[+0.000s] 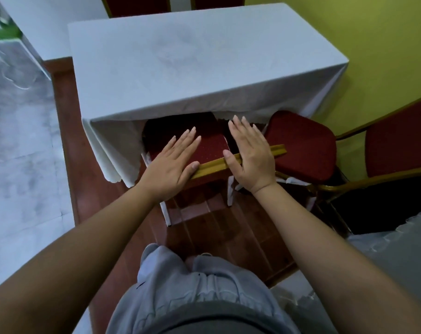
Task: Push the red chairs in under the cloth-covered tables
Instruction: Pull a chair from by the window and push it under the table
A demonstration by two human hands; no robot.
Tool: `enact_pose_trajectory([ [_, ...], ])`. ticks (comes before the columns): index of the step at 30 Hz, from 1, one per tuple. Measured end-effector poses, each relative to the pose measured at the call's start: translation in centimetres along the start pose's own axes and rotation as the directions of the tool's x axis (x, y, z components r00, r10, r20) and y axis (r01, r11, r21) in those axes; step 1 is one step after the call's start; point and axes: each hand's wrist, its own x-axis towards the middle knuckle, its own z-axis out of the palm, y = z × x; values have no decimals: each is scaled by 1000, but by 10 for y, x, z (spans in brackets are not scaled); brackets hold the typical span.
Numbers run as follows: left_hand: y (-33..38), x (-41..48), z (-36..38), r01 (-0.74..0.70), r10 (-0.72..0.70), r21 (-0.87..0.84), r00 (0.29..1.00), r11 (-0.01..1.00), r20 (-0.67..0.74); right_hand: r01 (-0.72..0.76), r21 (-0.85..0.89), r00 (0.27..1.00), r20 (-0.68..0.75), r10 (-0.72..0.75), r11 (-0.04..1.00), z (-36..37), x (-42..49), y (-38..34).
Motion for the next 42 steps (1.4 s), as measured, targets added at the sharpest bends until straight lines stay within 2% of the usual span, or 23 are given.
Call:
enact_pose_trajectory([
  [5,9,-3,5,103,-105,-28,992,994,-65,68,24,995,67,-70,997,-4,-1,14],
  [10,13,-7,9,169,-177,-92,979,981,-97,-41,-4,997,67,41,999,-4,-6,26],
  [13,14,-8,10,195,-207,-103,971,975,-120,-45,14,998,43,44,999,-2,-4,24],
  [20,8,-1,11,233,-243,-78,955,969,-168,-52,27,999,1,52,998,5,7,25],
  [30,-28,31,1,287,-295,-75,946,955,-137,-62,23,996,72,60,998,23,51,29],
  [42,-37,42,4,268,-279,-87,945,959,-169,-84,56,993,89,79,995,29,63,38],
])
